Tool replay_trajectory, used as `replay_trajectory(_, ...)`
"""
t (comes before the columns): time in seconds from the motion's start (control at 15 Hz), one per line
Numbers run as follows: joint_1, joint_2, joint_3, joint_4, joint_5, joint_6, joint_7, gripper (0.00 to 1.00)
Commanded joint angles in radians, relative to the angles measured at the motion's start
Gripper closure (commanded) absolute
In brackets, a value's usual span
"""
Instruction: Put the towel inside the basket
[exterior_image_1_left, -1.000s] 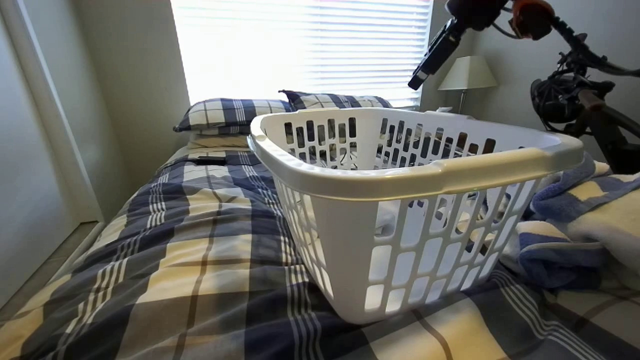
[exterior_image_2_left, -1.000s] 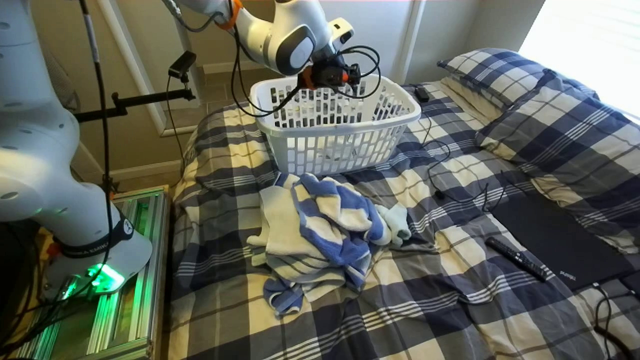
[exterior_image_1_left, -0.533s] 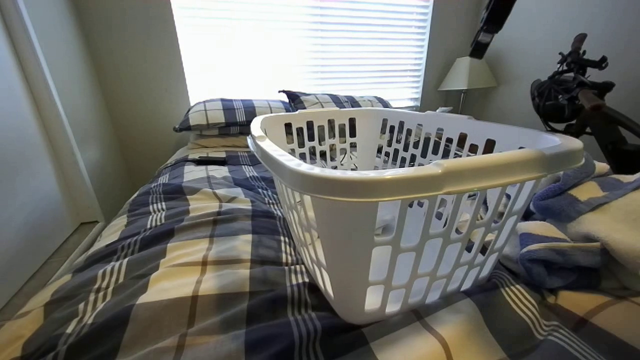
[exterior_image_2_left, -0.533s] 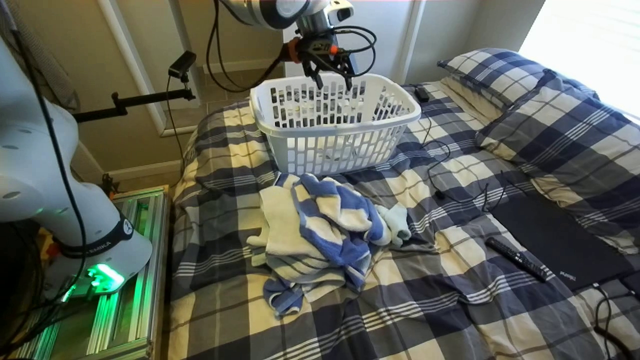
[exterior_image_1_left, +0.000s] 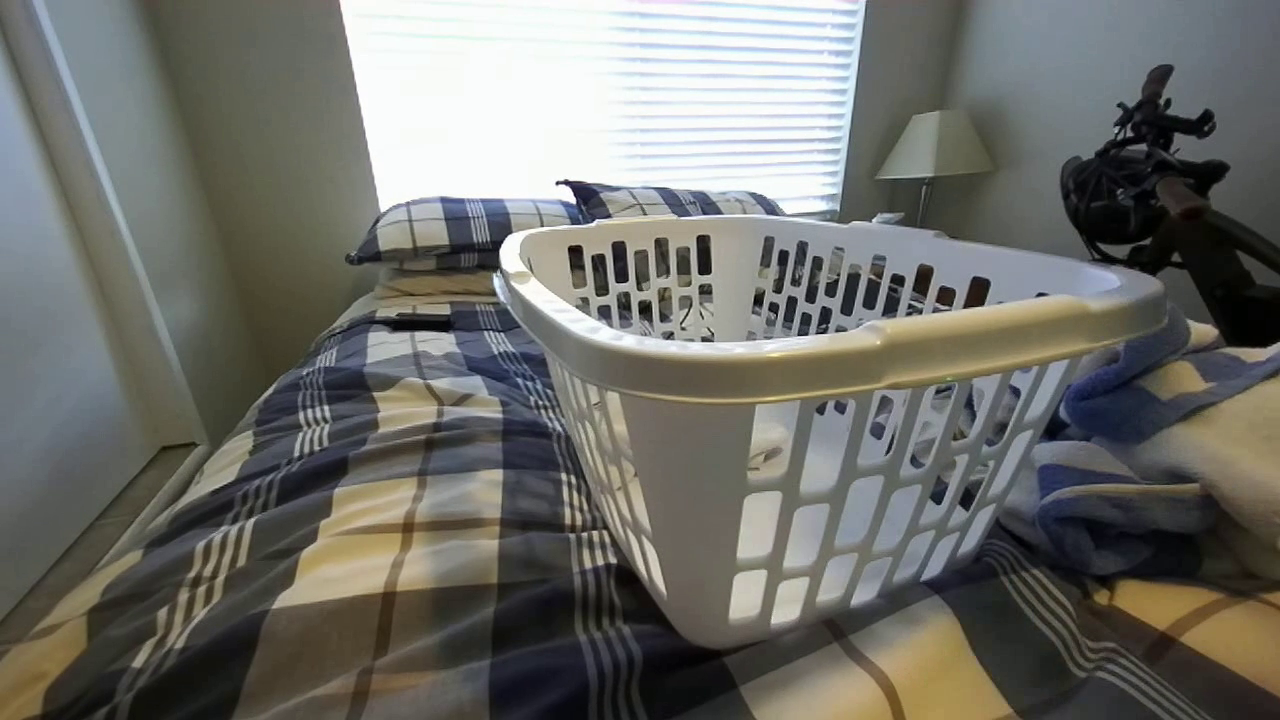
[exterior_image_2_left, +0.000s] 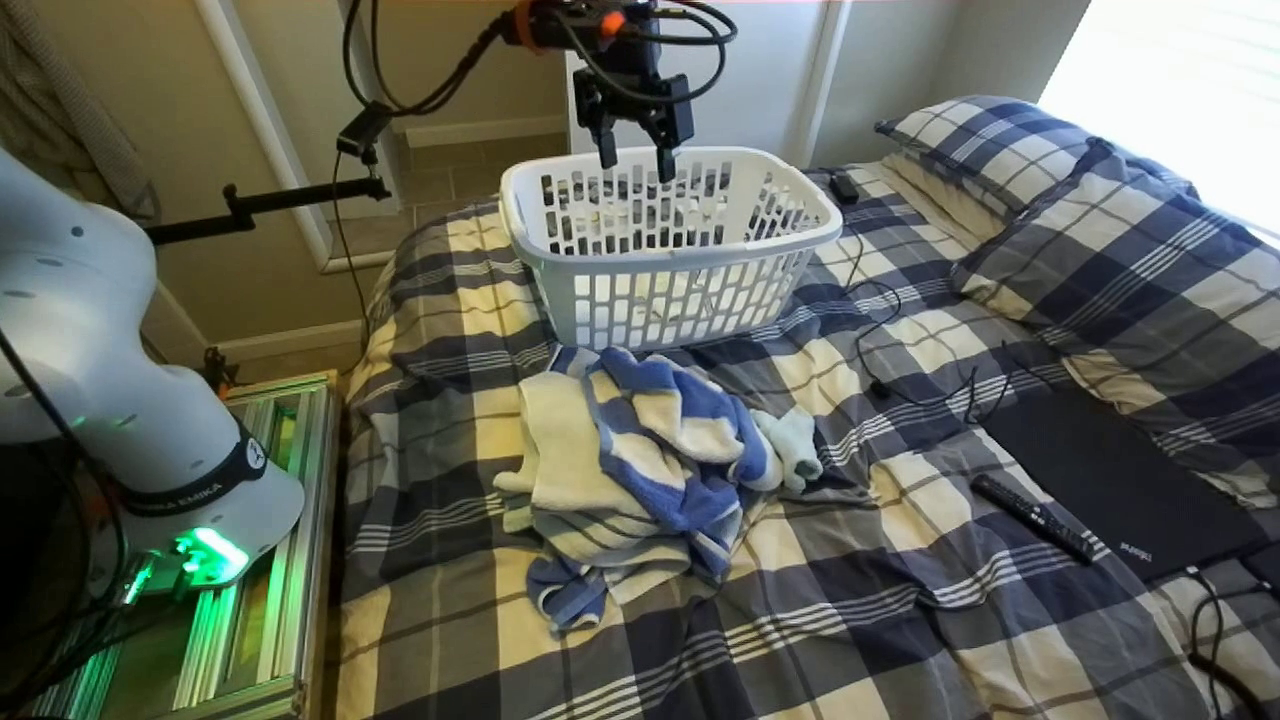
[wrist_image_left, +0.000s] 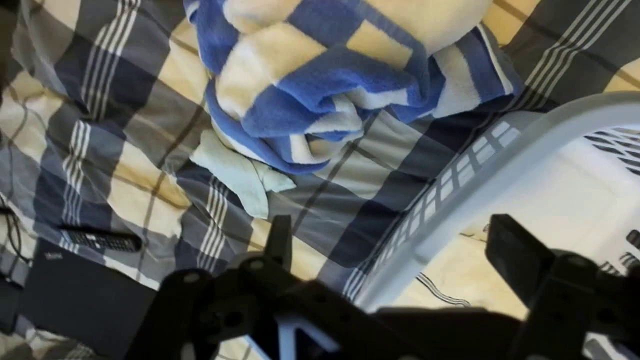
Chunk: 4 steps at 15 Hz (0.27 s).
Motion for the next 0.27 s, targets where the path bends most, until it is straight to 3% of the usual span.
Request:
replay_trajectory(0.0,0.002,-0.01,-0.041,-0.003,0.027,-0.011,-0.001,0.0)
replay_trajectory(0.2,-0.022,-0.02,-0.09,-0.004,0.069,-0.018,-0.022,0.0)
